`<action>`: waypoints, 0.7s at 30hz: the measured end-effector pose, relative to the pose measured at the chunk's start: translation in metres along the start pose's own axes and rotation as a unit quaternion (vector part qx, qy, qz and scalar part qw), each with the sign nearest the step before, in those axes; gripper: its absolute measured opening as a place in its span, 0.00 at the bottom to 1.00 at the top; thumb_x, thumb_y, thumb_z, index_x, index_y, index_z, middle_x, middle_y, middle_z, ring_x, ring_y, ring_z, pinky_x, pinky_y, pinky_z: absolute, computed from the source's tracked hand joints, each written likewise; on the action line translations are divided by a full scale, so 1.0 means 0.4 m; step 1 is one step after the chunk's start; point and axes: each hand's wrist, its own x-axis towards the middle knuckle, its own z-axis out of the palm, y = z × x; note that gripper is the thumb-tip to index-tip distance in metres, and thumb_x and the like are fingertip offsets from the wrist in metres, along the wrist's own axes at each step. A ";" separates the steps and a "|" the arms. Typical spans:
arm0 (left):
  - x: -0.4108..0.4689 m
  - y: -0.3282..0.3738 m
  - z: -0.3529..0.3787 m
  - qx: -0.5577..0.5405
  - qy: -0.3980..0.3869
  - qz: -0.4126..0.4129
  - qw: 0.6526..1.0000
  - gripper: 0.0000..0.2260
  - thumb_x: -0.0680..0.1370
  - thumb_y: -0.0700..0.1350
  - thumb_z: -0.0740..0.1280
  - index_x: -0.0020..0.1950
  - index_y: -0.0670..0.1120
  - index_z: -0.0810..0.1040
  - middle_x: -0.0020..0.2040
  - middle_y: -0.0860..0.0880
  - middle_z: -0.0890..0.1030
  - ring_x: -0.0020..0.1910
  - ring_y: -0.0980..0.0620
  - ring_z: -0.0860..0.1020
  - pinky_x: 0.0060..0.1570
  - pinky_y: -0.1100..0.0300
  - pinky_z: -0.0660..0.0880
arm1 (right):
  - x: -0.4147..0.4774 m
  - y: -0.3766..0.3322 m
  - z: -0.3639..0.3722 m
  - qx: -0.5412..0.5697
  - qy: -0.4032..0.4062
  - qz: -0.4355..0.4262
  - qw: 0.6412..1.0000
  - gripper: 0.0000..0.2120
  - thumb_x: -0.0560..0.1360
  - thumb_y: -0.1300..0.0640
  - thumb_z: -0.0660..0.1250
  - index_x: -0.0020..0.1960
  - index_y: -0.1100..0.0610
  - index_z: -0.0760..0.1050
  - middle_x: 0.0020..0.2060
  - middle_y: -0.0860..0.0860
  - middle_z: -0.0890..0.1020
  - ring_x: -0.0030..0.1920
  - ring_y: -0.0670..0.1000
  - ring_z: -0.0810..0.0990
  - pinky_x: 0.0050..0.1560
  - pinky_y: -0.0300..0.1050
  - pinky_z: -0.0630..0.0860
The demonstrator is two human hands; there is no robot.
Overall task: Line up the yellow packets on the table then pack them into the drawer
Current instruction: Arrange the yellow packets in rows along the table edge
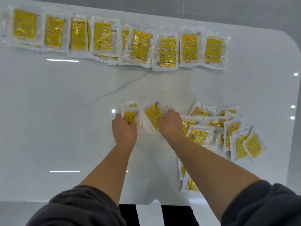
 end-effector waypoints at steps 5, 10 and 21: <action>0.060 -0.029 -0.123 -0.089 -0.061 0.014 0.994 0.11 0.75 0.41 0.69 0.54 0.47 0.71 0.43 0.54 0.75 0.45 0.51 0.74 0.43 0.59 0.68 | -0.023 -0.049 -0.020 0.109 -0.008 -0.022 0.994 0.10 0.75 0.56 0.66 0.50 0.62 0.72 0.41 0.52 0.75 0.43 0.53 0.73 0.37 0.45 0.68; 0.193 -0.052 -0.341 -0.141 -0.069 0.039 0.987 0.15 0.71 0.41 0.70 0.57 0.50 0.76 0.47 0.54 0.80 0.48 0.51 0.80 0.51 0.50 0.79 | -0.060 -0.235 0.012 0.227 0.010 -0.042 0.973 0.08 0.73 0.58 0.68 0.51 0.59 0.76 0.46 0.53 0.81 0.47 0.52 0.80 0.47 0.47 0.77; 0.598 0.080 -0.723 -0.169 -0.026 0.117 0.978 0.19 0.69 0.44 0.73 0.60 0.49 0.76 0.52 0.50 0.81 0.50 0.50 0.81 0.52 0.48 0.80 | 0.031 -0.741 0.141 0.360 0.079 -0.045 0.929 0.08 0.75 0.58 0.68 0.53 0.56 0.75 0.46 0.52 0.80 0.46 0.51 0.79 0.44 0.42 0.76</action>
